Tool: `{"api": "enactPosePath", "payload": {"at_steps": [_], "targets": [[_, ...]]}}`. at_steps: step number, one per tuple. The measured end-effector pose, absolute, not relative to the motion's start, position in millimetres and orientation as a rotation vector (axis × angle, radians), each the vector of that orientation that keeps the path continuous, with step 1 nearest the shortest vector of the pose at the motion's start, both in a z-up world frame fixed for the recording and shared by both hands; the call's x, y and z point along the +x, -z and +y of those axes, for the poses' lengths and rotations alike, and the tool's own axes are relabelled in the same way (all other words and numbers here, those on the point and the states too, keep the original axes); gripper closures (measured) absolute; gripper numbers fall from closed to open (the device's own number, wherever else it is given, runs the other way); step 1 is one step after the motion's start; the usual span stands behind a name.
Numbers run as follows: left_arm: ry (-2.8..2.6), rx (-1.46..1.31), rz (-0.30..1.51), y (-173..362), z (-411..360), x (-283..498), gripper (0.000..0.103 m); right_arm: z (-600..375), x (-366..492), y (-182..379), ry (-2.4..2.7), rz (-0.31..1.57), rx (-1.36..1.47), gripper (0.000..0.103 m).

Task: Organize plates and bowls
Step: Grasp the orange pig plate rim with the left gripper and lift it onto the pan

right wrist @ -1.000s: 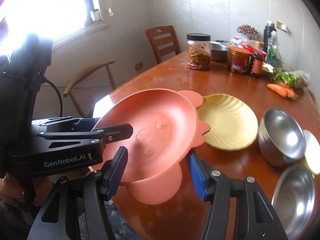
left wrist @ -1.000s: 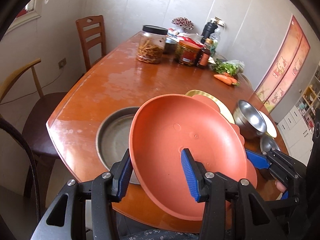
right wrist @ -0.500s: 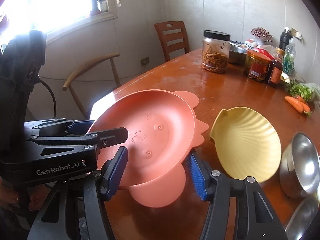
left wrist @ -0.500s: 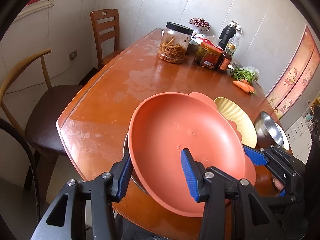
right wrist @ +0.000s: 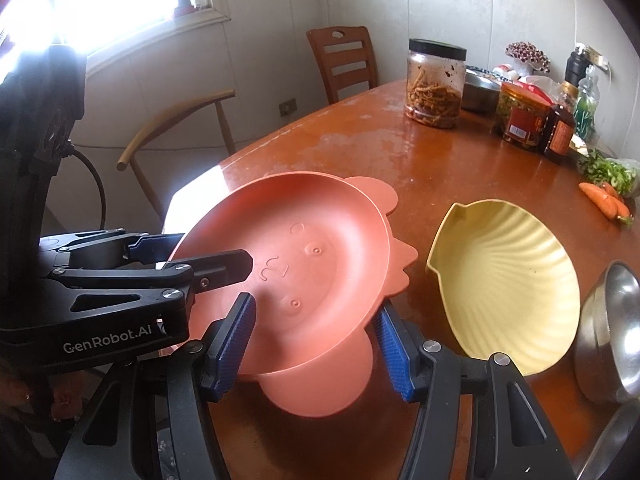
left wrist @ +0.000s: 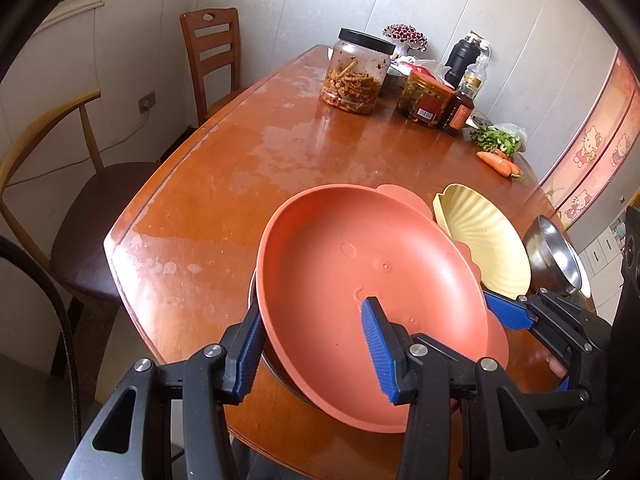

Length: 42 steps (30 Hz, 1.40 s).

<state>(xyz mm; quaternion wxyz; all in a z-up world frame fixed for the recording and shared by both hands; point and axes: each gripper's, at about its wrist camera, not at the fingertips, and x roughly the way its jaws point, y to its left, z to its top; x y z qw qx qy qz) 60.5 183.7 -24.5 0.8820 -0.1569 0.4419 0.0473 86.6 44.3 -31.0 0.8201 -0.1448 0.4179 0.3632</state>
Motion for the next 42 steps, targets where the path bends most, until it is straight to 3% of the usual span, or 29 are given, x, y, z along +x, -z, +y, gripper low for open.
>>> {"api": "enactPosePath", "payload": {"at_steps": [42], "targets": [[-0.132,-0.330,0.871,10,191,46,0.055,44,91,33,-0.781,0.928,-0.270,0.041]]}}
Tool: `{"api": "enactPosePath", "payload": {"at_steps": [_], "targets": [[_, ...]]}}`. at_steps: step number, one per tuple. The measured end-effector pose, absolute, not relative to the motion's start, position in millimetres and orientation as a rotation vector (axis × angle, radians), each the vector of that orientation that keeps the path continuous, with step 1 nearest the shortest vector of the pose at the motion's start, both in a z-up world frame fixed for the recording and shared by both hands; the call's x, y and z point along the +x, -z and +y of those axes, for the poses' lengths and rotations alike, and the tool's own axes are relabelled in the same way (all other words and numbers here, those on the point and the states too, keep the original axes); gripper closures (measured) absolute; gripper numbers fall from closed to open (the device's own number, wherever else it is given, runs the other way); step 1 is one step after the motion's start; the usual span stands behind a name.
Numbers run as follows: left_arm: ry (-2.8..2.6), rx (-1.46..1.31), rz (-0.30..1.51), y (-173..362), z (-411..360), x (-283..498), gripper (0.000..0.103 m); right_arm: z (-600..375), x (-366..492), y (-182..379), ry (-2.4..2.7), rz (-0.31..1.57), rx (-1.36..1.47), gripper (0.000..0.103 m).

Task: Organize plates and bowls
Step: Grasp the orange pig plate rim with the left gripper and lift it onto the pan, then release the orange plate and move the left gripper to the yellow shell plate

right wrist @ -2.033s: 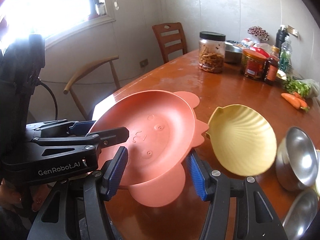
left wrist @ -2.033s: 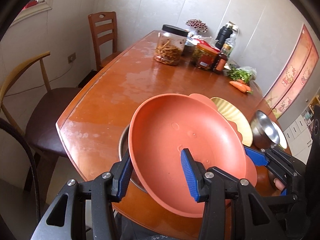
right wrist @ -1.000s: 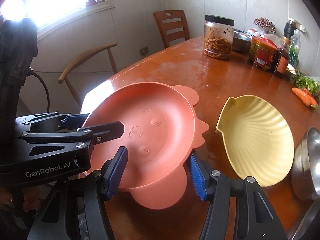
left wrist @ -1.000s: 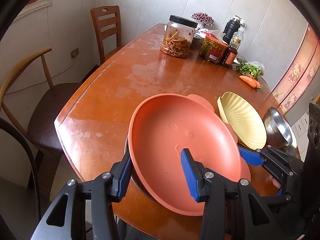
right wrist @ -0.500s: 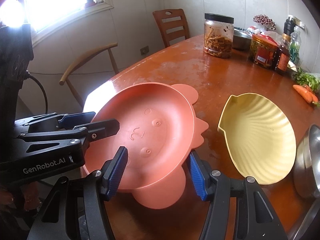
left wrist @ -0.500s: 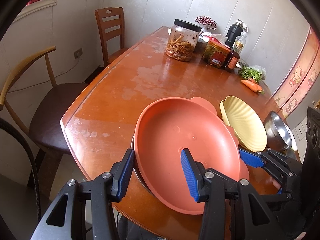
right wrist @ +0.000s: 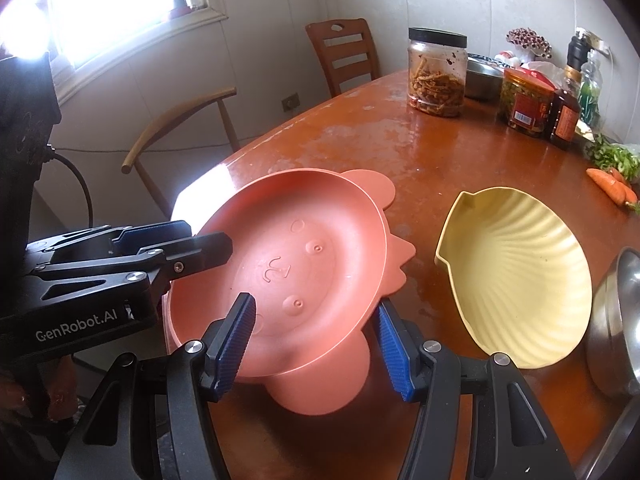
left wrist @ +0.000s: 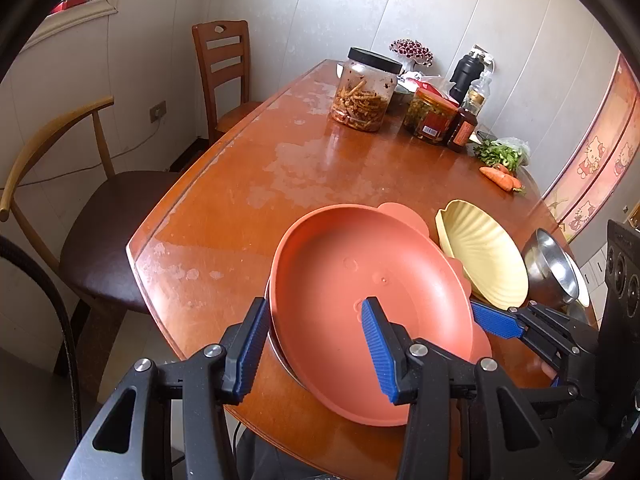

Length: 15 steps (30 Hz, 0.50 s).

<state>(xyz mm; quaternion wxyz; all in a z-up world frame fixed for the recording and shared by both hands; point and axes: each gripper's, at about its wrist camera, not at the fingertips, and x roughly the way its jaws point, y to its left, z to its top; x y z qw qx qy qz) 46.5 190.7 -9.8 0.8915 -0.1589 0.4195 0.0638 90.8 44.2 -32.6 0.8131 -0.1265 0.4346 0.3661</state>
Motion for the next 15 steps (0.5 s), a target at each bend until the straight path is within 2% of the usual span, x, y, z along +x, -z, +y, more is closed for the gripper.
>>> {"api": "enactPosePath", "payload": {"at_steps": [15], "targets": [[-0.138,-0.307,0.854,-2,181,50,0.055,21,101,20,-0.745,0.907,-0.216,0.041]]}}
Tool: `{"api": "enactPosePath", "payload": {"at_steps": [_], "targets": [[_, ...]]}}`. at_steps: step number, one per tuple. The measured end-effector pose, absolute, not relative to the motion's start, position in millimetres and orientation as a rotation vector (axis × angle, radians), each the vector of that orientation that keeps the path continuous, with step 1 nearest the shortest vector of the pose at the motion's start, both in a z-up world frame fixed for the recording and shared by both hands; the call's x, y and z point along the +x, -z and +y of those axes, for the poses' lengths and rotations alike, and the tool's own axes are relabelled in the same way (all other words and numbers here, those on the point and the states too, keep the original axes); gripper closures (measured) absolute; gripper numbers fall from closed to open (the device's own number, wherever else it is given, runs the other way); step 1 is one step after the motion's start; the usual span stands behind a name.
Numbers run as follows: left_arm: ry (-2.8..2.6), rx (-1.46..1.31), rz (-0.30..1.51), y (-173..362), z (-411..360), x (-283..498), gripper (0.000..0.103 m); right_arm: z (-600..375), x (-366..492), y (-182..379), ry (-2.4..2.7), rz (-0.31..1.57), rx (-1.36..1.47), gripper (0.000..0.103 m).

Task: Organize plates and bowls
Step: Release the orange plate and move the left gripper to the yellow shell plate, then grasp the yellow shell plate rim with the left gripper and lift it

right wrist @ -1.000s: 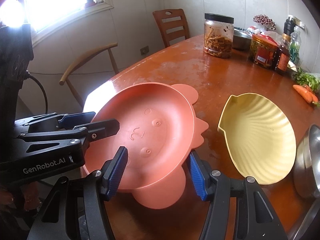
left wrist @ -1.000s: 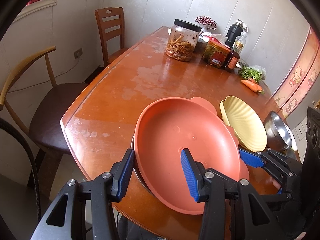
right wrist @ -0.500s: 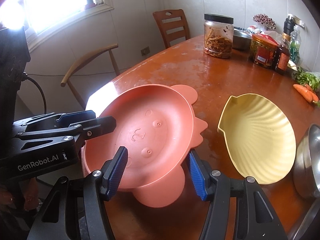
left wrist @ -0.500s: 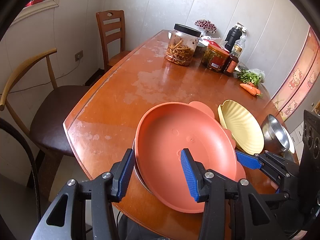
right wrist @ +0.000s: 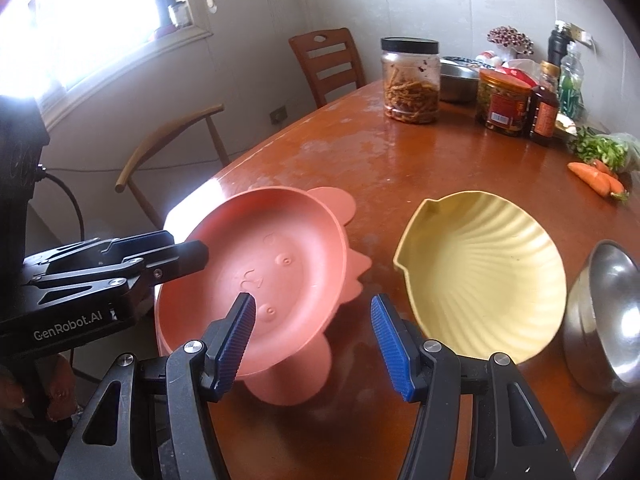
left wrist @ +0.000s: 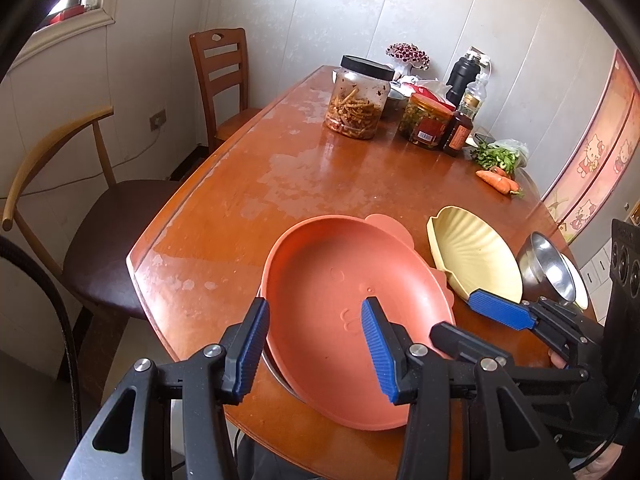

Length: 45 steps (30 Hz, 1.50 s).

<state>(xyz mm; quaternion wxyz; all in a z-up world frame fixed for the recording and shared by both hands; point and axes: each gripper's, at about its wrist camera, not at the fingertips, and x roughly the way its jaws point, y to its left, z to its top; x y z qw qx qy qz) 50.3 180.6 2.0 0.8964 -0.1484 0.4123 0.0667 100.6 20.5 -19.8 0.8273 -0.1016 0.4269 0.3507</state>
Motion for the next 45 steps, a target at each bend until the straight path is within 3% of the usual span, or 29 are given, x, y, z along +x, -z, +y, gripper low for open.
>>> {"api": "enactPosePath", "payload": {"at_steps": [23,45], "targets": [[-0.106,-0.265,0.870,-7,157,57,0.055,-16,137,36,-0.638,1.008,-0.187,0.041],[-0.074,-0.214,0.856,-20,117,37,0.055,-42,74,38,-0.727,1.064,-0.288,0.040]]}}
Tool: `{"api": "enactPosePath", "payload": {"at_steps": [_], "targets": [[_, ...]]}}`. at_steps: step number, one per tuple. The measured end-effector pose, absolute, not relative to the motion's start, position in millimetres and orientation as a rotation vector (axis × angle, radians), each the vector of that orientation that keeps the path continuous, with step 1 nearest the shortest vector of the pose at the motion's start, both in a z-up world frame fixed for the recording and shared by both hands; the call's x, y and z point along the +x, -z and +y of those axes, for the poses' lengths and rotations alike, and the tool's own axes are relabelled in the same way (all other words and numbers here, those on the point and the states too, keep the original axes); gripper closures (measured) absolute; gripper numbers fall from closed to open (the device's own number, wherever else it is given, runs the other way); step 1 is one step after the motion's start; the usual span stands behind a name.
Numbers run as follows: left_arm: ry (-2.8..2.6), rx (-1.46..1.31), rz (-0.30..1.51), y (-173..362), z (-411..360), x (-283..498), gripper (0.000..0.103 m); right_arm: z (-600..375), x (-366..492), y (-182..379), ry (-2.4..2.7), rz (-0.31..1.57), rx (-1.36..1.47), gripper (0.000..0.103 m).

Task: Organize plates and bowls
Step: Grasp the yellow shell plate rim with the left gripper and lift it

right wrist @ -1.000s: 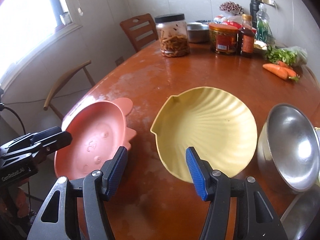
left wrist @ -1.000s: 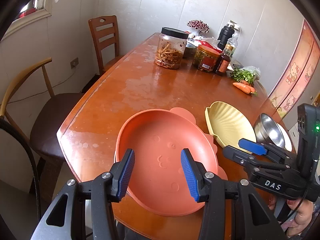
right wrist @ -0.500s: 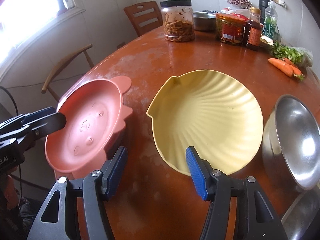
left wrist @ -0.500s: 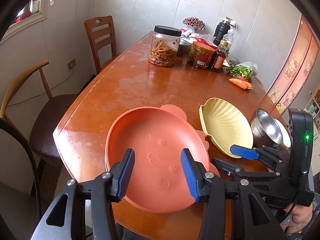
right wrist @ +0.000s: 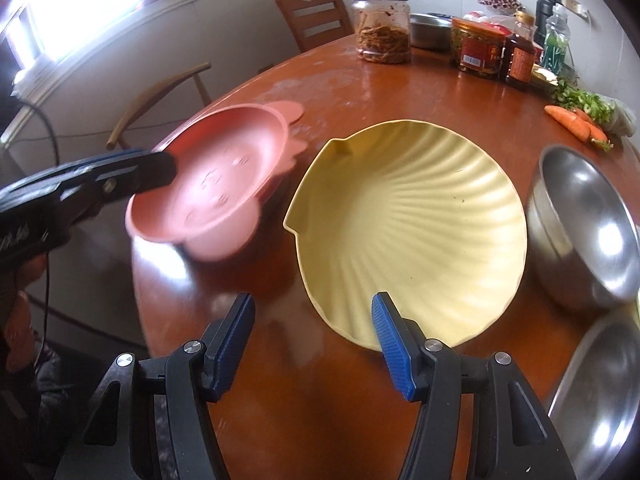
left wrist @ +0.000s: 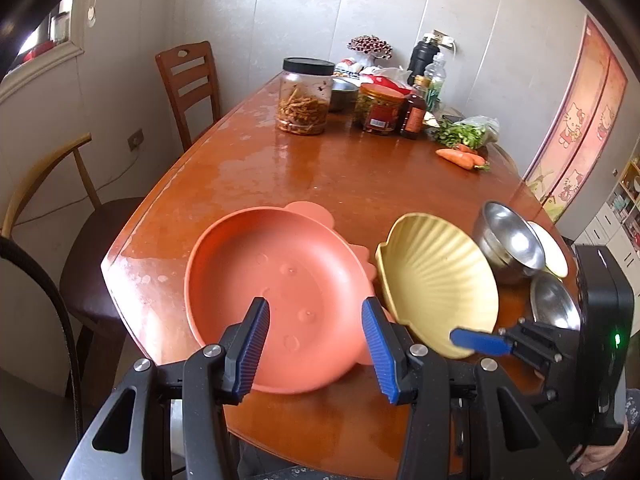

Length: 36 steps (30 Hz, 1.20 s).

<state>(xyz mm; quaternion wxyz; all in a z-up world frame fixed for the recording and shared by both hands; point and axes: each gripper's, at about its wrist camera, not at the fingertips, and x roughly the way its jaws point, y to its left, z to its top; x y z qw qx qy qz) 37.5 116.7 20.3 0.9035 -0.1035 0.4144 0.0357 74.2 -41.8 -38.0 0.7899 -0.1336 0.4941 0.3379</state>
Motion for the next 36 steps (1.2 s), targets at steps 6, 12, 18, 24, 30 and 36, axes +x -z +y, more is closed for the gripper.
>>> {"api": "enactPosePath", "payload": {"at_steps": [6,12,18,24,30,36], "targets": [[-0.060,-0.193,0.850,-25,98,27,0.055,-56,42,35,-0.758,1.061,-0.305,0.041],[-0.041,-0.173,0.845,-27,76,16,0.055,-75,13,32,-0.774,1.048,-0.312,0.040],[-0.005,-0.161,0.859,-23,55,9,0.055,-96,-8,30,-0.773,1.034,-0.309,0.040],[0.027,-0.146,0.891,-13,37,9,0.055,-119,-19,22,-0.742,1.006,-0.273,0.040],[0.045,-0.149,0.927,3,29,15,0.055,-143,-21,9,-0.667,0.947,-0.208,0.040],[0.058,-0.143,0.954,15,21,22,0.055,-166,-18,10,-0.577,0.957,-0.130,0.040]]}}
